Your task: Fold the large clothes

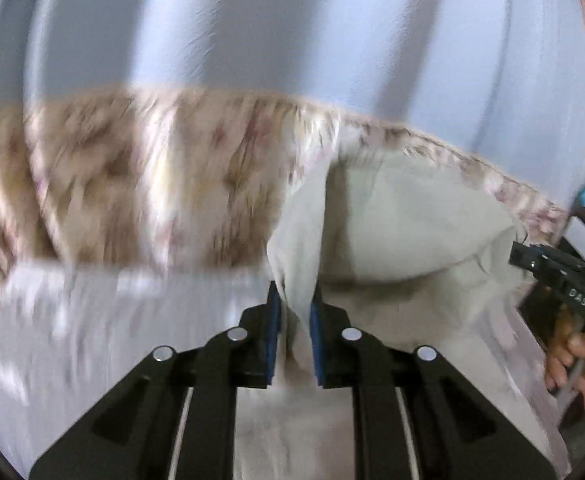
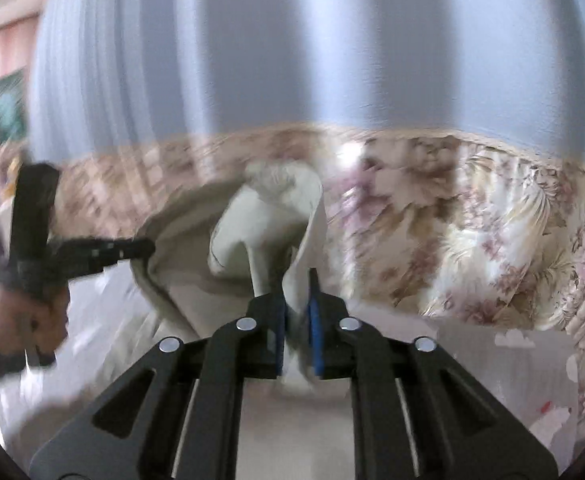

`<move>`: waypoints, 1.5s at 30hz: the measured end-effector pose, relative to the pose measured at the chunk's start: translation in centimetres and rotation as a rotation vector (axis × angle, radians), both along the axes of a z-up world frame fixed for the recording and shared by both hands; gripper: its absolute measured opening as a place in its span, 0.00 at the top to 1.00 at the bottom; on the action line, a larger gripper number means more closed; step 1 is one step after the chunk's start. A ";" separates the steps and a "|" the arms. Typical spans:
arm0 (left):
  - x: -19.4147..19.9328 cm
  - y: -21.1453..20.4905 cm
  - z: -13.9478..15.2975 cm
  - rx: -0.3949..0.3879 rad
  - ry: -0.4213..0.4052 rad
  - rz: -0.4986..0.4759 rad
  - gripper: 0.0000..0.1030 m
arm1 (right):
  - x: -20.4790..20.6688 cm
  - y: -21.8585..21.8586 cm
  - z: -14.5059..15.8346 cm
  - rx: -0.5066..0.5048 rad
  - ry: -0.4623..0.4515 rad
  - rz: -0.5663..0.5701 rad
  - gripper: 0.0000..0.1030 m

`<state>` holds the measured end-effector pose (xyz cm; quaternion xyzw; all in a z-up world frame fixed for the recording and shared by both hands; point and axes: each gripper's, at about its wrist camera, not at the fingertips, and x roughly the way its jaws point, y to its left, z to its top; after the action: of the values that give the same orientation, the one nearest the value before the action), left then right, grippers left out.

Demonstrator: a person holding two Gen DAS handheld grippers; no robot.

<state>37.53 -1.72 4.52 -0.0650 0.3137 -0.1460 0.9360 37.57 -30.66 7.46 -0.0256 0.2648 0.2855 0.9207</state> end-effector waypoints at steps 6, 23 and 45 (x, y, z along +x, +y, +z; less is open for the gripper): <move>-13.5 2.6 -8.3 0.023 0.120 -0.028 0.79 | -10.5 -1.7 -7.7 -0.177 0.109 0.054 0.52; -9.6 -2.3 -6.0 0.204 0.225 0.048 0.18 | -13.5 -3.6 -3.9 -0.041 0.170 -0.194 0.24; -9.6 -13.0 -6.7 0.396 -0.008 -0.260 0.17 | -12.9 -1.8 -8.8 -0.055 0.314 -0.180 0.27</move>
<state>27.95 -14.70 -2.14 0.1613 0.3381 -0.2015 0.9050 24.67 -32.48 -1.30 0.0179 0.4143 0.1950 0.8888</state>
